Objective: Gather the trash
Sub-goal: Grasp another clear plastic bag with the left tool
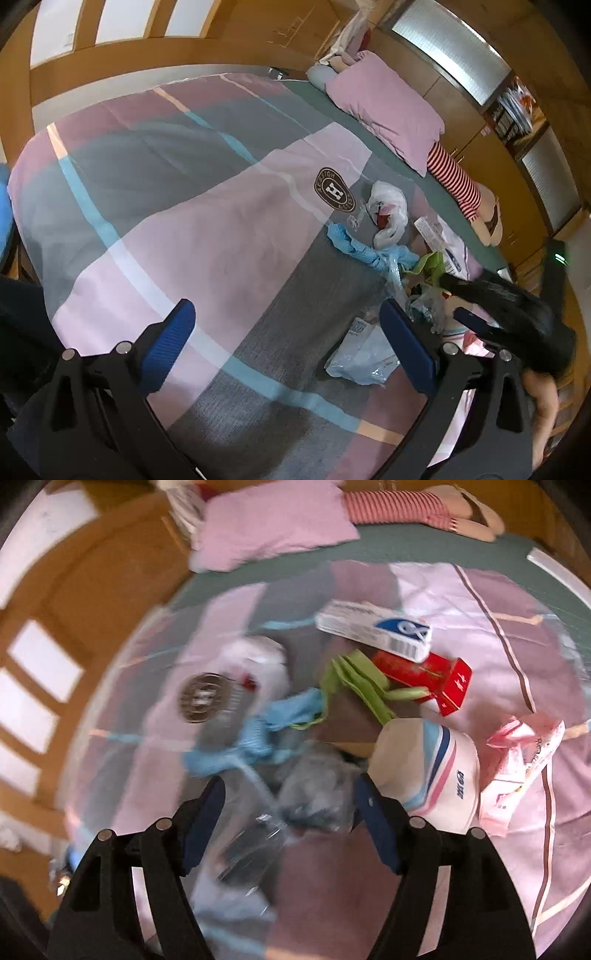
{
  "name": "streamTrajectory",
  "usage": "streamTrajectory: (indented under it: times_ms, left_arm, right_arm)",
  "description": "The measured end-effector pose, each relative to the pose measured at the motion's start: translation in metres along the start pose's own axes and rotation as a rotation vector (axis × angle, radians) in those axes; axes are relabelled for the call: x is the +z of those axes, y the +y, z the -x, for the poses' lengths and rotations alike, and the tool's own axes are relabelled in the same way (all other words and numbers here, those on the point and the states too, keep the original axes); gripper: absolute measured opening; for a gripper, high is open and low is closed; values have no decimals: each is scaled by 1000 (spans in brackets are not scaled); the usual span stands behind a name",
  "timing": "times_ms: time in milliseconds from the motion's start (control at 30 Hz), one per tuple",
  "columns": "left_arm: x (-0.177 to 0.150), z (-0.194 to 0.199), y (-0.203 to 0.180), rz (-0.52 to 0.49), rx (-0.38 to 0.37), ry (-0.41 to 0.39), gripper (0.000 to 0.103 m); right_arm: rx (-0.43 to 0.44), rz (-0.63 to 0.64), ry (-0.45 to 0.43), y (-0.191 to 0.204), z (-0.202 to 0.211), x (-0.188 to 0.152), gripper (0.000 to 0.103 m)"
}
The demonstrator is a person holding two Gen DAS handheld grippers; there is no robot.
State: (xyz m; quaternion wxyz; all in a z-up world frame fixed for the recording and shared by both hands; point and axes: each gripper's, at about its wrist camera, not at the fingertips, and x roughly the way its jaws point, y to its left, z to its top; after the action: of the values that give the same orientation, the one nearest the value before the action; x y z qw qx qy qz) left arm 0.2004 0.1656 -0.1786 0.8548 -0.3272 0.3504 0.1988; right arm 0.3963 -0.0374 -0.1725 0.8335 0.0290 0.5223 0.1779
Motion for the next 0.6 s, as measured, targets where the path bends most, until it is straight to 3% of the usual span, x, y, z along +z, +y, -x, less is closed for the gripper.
streamTrajectory:
  times_ms: [67, 133, 200, 400, 500, 600]
  left_arm:
    - [-1, -2, -1, -14, 11, 12, 99]
    - [-3, -5, -2, -22, 15, 30, 99]
    - [-3, -7, -3, -26, 22, 39, 99]
    - [-2, -7, 5, 22, 29, 36, 99]
    - [-3, -11, 7, 38, 28, 63, 99]
    - [-9, -23, -5, -21, -14, 142, 99]
  right_arm:
    - [-63, 13, 17, 7, -19, -3, 72]
    - [-117, 31, 33, 7, -29, -6, 59]
    - [-82, 29, 51, 0, -32, -10, 51]
    - [28, 133, 124, 6, -21, -35, 50]
    - [33, 141, 70, 7, 4, -45, 50]
    - [51, 44, -12, -13, 40, -50, 50]
